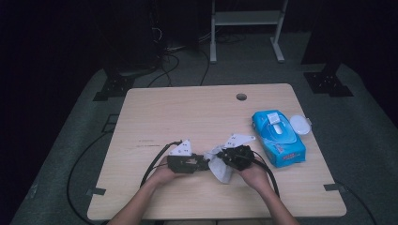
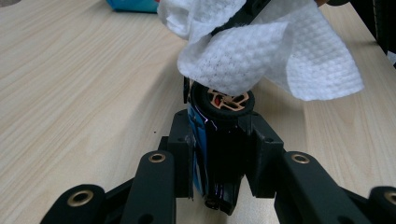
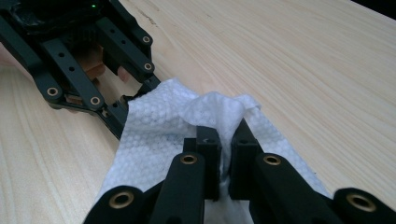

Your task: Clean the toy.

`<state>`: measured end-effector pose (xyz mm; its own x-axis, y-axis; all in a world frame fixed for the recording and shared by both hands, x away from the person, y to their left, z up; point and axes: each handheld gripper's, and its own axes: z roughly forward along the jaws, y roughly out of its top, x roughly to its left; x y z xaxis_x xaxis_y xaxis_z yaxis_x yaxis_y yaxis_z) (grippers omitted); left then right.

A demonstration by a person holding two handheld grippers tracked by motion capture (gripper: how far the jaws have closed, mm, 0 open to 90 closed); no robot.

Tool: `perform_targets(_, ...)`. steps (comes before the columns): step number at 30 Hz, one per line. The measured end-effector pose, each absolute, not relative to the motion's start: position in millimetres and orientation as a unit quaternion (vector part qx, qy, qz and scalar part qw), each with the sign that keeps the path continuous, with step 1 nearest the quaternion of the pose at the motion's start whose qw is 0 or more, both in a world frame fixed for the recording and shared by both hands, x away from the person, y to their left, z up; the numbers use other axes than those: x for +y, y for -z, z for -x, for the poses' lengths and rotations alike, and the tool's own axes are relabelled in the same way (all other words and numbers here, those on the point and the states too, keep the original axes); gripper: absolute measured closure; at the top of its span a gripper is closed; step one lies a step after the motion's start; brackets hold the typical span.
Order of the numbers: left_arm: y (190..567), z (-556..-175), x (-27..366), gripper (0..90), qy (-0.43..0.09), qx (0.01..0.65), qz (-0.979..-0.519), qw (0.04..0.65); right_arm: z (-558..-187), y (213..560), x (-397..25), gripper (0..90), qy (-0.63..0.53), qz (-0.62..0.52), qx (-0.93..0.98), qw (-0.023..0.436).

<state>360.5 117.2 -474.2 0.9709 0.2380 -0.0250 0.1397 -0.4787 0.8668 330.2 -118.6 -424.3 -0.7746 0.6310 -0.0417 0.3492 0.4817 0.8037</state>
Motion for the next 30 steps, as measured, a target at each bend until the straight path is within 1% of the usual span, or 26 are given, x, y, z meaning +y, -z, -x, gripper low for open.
perform_targets(3,473.9,-360.8,117.3,67.6,-0.048,0.109,-0.859,0.497,-327.7,426.1,-109.5,85.2,-0.426,-0.28,0.846,0.158)
perform_targets(4,473.8,-360.8,118.0,67.6,-0.046,0.111,-0.859,0.498,-326.9,426.2,-107.4,85.2,-0.425,-0.276,0.846,0.168)
perform_targets(6,473.8,-360.9,118.2,67.6,-0.045,0.111,-0.859,0.498,-328.2,426.6,-109.5,85.2,-0.428,-0.278,0.845,0.157)
perform_targets(10,474.5,-361.5,117.9,67.6,-0.045,0.112,-0.857,0.501,-328.4,426.1,-121.2,85.2,-0.426,-0.29,0.84,0.17)
perform_targets(13,474.4,-361.5,117.8,67.6,-0.045,0.112,-0.857,0.5,-329.5,425.8,-124.8,85.2,-0.426,-0.303,0.836,0.168)
perform_targets(16,474.2,-361.6,117.9,67.6,-0.046,0.111,-0.858,0.499,-328.2,427.6,-116.3,85.2,-0.434,-0.295,0.836,0.159)
perform_targets(19,474.1,-362.0,118.8,67.6,-0.046,0.111,-0.858,0.499,-326.6,429.1,-110.6,85.2,-0.435,-0.284,0.839,0.161)
perform_targets(25,474.0,-362.6,119.2,67.6,-0.047,0.111,-0.859,0.497,-329.0,425.8,-130.5,85.3,-0.424,-0.316,0.83,0.18)
perform_targets(27,474.1,-362.6,119.0,67.6,-0.046,0.112,-0.859,0.498,-328.5,426.4,-130.3,85.2,-0.428,-0.319,0.826,0.179)
perform_targets(30,474.1,-362.6,118.9,67.6,-0.047,0.112,-0.859,0.498,-325.9,428.4,-119.7,85.2,-0.437,-0.307,0.829,0.165)
